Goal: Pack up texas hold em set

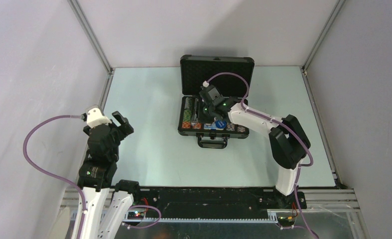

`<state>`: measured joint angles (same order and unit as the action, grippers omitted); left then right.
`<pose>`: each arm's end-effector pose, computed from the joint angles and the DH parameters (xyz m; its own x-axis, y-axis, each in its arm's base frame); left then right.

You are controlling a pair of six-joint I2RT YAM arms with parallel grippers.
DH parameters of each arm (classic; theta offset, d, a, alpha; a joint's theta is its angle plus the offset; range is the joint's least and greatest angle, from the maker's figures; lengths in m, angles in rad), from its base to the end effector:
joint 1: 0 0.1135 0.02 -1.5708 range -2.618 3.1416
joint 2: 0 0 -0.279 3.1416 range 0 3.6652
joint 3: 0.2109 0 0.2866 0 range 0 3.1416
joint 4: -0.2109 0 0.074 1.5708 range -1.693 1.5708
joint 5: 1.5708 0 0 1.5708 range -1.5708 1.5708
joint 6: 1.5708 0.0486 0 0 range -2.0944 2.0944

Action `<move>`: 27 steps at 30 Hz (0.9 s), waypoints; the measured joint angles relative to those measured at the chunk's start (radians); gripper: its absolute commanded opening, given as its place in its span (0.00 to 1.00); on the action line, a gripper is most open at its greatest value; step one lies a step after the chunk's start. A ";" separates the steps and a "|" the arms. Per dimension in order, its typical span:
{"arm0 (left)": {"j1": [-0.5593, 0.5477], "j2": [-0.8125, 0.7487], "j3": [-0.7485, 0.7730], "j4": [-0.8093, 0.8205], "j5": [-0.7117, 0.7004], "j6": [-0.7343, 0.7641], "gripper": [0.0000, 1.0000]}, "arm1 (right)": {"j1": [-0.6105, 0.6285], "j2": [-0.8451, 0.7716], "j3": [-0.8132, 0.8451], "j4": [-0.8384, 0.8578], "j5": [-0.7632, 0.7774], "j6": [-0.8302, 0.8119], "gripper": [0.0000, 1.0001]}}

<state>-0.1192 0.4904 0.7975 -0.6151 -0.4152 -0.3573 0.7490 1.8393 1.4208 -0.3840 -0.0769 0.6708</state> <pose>0.1371 0.0033 0.3509 -0.1866 -0.3000 -0.9355 -0.3609 0.9066 -0.2187 0.3340 0.3156 0.2354 -0.8588 0.0478 -0.5100 -0.2350 0.8479 0.4752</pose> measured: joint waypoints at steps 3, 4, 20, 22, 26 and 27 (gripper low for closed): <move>0.000 0.000 0.000 0.000 0.000 0.000 0.86 | -0.001 0.016 0.000 0.000 -0.001 0.010 0.44; 0.000 0.000 0.000 0.000 0.000 0.000 0.86 | -0.002 0.019 0.000 0.000 -0.001 0.010 0.44; 0.000 -0.001 0.000 0.000 0.000 0.000 0.86 | -0.007 0.059 0.000 0.001 -0.005 0.010 0.39; 0.000 -0.001 0.000 0.000 0.000 0.000 0.86 | -0.008 0.060 0.000 0.003 -0.006 0.010 0.38; 0.000 -0.001 0.000 0.000 0.000 0.000 0.86 | -0.013 0.063 0.000 0.007 -0.011 0.010 0.36; 0.000 -0.001 0.000 0.000 0.000 0.000 0.86 | -0.013 0.063 0.000 0.007 -0.011 0.010 0.35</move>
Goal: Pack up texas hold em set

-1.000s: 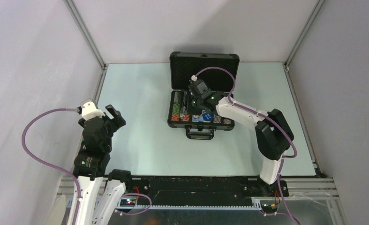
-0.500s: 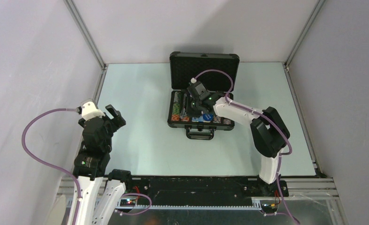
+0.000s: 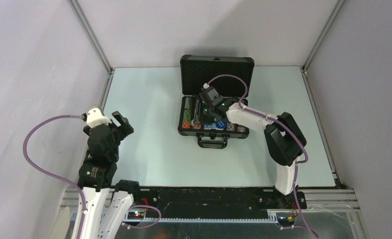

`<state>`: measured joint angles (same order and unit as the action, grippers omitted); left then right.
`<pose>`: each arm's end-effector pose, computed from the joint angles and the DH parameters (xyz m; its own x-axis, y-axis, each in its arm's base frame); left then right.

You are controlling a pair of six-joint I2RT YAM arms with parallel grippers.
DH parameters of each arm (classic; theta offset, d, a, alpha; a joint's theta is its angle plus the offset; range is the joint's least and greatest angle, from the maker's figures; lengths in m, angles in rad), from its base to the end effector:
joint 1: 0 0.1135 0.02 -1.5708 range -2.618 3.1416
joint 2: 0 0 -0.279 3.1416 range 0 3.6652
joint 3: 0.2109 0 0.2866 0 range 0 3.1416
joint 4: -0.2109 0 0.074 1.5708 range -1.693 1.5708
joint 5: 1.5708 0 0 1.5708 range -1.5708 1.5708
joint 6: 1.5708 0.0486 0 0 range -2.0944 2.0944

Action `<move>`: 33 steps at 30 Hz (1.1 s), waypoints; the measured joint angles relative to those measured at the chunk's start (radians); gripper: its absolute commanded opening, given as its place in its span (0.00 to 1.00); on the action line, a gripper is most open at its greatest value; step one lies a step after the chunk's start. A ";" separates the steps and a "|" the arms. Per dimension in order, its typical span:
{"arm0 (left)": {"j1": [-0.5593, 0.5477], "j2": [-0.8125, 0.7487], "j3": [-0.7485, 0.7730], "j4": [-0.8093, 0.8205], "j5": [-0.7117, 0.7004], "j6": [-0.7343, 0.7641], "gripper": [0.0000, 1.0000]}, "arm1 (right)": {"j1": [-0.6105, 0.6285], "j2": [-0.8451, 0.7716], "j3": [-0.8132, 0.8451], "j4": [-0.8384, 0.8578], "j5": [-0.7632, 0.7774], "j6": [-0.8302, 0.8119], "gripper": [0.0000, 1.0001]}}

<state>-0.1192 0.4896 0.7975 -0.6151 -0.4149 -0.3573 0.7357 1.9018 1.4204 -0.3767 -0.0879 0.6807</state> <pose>0.1370 0.0033 0.3510 -0.1859 -0.3001 -0.9356 -0.3605 0.9067 -0.2192 0.3433 0.3165 0.2082 -0.8834 0.0459 -0.4664 -0.1996 0.8635 0.4631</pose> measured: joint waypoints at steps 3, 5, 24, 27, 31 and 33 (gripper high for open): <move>0.000 0.000 0.000 0.000 0.000 0.000 0.86 | -0.001 0.001 0.000 0.004 -0.001 0.000 0.34; 0.000 0.000 0.000 0.000 0.000 0.000 0.86 | -0.001 0.002 0.000 0.009 -0.005 0.000 0.33; 0.000 -0.002 0.000 0.000 0.000 0.000 0.86 | 0.001 0.018 0.006 0.048 -0.034 0.000 0.33; 0.000 -0.002 0.000 0.000 0.000 0.000 0.86 | 0.002 0.027 0.016 0.048 -0.033 -0.002 0.32; 0.000 -0.002 0.000 0.000 0.000 0.000 0.86 | 0.008 0.047 0.031 0.049 -0.027 -0.004 0.26; 0.000 -0.002 0.000 0.000 0.000 0.000 0.86 | 0.011 0.053 0.031 0.051 -0.022 -0.004 0.22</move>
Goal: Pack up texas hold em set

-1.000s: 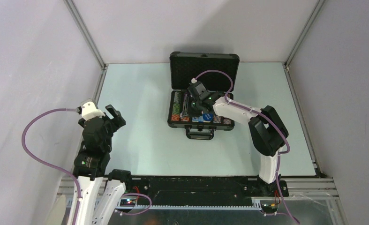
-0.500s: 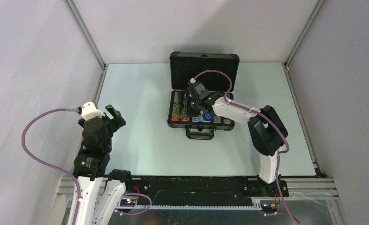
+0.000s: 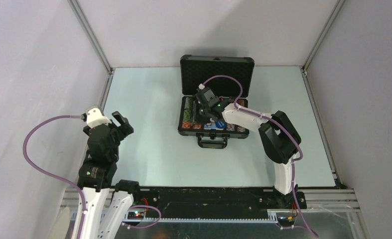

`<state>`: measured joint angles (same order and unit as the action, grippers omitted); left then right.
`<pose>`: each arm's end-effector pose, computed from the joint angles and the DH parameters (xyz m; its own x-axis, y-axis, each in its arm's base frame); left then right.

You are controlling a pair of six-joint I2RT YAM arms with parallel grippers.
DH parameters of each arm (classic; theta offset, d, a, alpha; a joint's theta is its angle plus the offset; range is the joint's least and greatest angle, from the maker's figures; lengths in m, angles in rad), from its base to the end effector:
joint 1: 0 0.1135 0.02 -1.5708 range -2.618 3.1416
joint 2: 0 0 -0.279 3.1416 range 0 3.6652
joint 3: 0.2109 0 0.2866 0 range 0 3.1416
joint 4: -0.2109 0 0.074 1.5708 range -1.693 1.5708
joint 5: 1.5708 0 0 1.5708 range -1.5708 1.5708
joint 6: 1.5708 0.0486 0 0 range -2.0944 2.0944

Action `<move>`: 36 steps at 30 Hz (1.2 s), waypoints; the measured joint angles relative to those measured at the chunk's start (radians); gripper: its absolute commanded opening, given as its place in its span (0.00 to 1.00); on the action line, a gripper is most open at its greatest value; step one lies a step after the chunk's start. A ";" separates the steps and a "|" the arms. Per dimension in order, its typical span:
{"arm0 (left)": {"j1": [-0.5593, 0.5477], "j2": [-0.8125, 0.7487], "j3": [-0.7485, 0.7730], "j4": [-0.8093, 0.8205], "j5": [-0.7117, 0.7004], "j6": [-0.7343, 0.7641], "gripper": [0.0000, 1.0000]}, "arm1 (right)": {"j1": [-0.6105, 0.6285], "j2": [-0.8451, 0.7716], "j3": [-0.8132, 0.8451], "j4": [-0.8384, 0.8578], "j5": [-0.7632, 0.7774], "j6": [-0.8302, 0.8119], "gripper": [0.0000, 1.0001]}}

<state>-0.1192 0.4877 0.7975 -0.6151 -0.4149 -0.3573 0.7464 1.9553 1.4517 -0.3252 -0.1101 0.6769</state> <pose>0.1365 0.0034 0.3512 -0.1842 -0.3003 -0.9359 -0.3600 0.9066 -0.2201 0.3500 0.3310 0.1993 -0.8787 0.0353 -0.4760 -0.2296 0.8430 0.4864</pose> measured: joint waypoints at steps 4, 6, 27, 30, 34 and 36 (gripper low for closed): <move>0.000 0.000 0.000 0.000 0.000 0.000 0.86 | 0.005 0.003 0.000 -0.001 0.021 -0.005 0.12; 0.000 0.000 0.000 0.000 0.000 0.000 0.86 | 0.005 0.003 0.000 -0.006 0.030 -0.010 0.06; 0.000 -0.008 0.000 0.000 0.000 0.000 0.86 | -0.103 -0.483 -0.201 -0.070 0.014 -0.391 0.00; 0.000 -0.011 0.000 0.000 0.003 0.000 0.86 | -0.208 -0.583 -0.277 -0.074 -0.026 -0.468 0.00; 0.000 -0.011 0.000 0.000 0.008 0.000 0.86 | -0.304 -0.652 -0.355 -0.126 -0.054 -0.582 0.00; 0.000 -0.013 0.000 0.000 0.008 0.000 0.86 | -0.315 -0.662 -0.367 -0.164 -0.069 -0.658 0.00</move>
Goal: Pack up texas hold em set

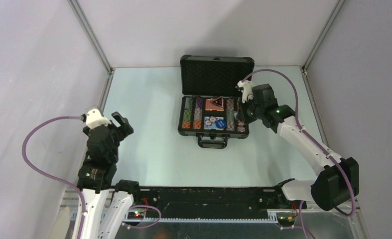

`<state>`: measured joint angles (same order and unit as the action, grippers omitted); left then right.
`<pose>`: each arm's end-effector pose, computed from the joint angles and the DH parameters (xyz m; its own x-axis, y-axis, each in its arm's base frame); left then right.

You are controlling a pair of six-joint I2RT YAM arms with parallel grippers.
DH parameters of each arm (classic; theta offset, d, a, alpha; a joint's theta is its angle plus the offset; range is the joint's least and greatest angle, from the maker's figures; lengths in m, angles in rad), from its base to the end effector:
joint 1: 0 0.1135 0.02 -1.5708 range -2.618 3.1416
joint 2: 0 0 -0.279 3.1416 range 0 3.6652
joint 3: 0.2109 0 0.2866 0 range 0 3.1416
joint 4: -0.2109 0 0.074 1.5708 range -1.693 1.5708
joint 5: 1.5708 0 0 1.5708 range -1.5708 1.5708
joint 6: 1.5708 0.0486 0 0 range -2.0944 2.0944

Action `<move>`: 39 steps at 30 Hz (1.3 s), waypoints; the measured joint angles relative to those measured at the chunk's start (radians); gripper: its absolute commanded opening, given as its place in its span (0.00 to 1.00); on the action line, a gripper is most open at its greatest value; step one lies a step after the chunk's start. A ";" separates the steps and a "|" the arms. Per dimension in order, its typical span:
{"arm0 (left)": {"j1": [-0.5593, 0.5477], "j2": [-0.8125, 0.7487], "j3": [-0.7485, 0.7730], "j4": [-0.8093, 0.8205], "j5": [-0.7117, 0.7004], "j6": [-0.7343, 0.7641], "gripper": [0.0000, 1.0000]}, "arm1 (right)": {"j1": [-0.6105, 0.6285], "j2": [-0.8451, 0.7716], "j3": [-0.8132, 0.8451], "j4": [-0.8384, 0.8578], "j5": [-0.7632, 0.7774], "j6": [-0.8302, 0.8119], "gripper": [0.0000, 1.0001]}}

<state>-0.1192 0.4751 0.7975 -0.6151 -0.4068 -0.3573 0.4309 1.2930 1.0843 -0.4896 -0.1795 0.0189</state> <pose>0.1336 0.0034 0.3526 -0.1750 -0.3025 -0.9369 -0.3503 0.9085 -0.2279 0.2902 0.1430 0.3041 -0.5942 -0.2527 -0.7636 -0.5241 0.8418 0.1292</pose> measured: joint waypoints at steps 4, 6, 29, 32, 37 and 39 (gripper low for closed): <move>0.000 -0.005 0.000 0.000 0.002 0.000 0.86 | -0.005 -0.008 -0.003 -0.067 -0.037 -0.148 0.00; 0.000 -0.008 0.000 0.000 0.002 0.000 0.86 | -0.010 -0.008 -0.003 -0.089 -0.044 -0.216 0.00; 0.000 -0.011 0.000 0.000 0.003 0.000 0.86 | 0.119 0.156 -0.003 -0.144 -0.035 -0.652 0.00; 0.000 -0.011 0.000 0.000 0.003 0.000 0.86 | 0.121 0.188 -0.003 -0.139 -0.026 -0.668 0.00; 0.000 -0.011 0.000 0.000 0.003 0.000 0.86 | 0.122 0.208 -0.003 -0.127 0.021 -0.686 0.00; 0.000 -0.011 0.000 0.000 0.003 0.000 0.86 | 0.121 0.208 -0.003 -0.121 0.043 -0.690 0.00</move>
<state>-0.1192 0.4637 0.7971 -0.6151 -0.4038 -0.3573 0.5522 1.5009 1.0809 -0.6106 -0.1368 -0.6712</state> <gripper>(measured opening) 0.862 0.032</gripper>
